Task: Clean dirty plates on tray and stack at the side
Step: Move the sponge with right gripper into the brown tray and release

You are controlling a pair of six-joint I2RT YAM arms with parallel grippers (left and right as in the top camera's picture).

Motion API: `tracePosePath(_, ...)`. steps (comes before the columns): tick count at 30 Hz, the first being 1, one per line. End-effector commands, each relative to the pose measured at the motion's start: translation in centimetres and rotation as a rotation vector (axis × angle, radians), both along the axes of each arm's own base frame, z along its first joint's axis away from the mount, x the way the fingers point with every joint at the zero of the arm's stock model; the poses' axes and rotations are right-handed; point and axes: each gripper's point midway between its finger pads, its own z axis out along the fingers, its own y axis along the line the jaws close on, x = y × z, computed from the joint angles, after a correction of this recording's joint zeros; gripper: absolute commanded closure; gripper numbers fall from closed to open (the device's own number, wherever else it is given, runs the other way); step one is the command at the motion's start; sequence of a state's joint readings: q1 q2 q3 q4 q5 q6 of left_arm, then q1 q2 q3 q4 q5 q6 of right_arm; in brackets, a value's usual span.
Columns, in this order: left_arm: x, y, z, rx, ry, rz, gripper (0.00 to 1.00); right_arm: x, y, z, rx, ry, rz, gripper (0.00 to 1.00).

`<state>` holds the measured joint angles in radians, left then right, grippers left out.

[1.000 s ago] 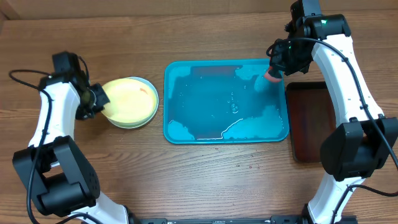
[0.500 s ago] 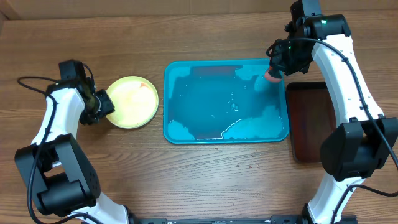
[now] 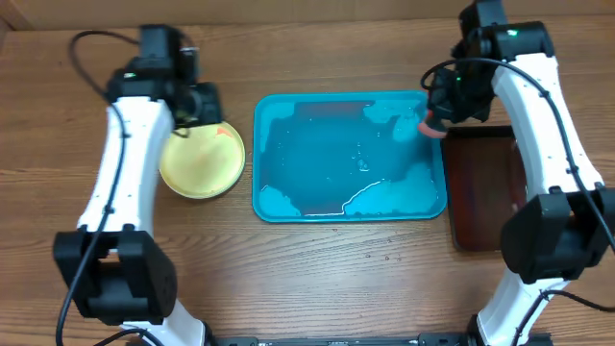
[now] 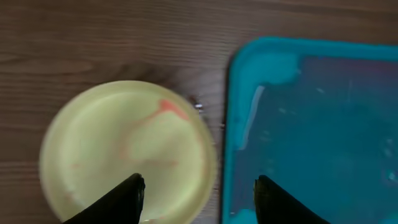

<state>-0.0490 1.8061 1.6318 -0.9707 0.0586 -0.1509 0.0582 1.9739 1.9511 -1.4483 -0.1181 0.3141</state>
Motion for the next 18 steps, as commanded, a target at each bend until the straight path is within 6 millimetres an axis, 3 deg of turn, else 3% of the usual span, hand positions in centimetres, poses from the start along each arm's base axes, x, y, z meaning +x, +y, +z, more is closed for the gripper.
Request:
tracePosePath(1, 0.5, -4.3, 1.5, -0.013, -0.06, -0.118, 0.39, -1.5, -4.1, 3.0, -0.062, -0.031, -0.09, 0.96)
tracePosePath(5, 1.0, -7.1, 1.2, -0.021, -0.083, -0.171, 0.37, -3.2, -7.9, 1.8, -0.13, 0.051, -0.194, 0.96)
tracePosePath(9, 1.1, -8.1, 1.1, -0.024, -0.093, -0.188, 0.36, -4.5, -10.3, -0.7, -0.134, 0.119, -0.256, 0.96)
tracePosePath(18, 1.3, -8.1, 1.3, -0.025, -0.104, -0.187, 0.35, -5.0, -10.9, -7.9, -0.132, 0.147, -0.272, 0.96)
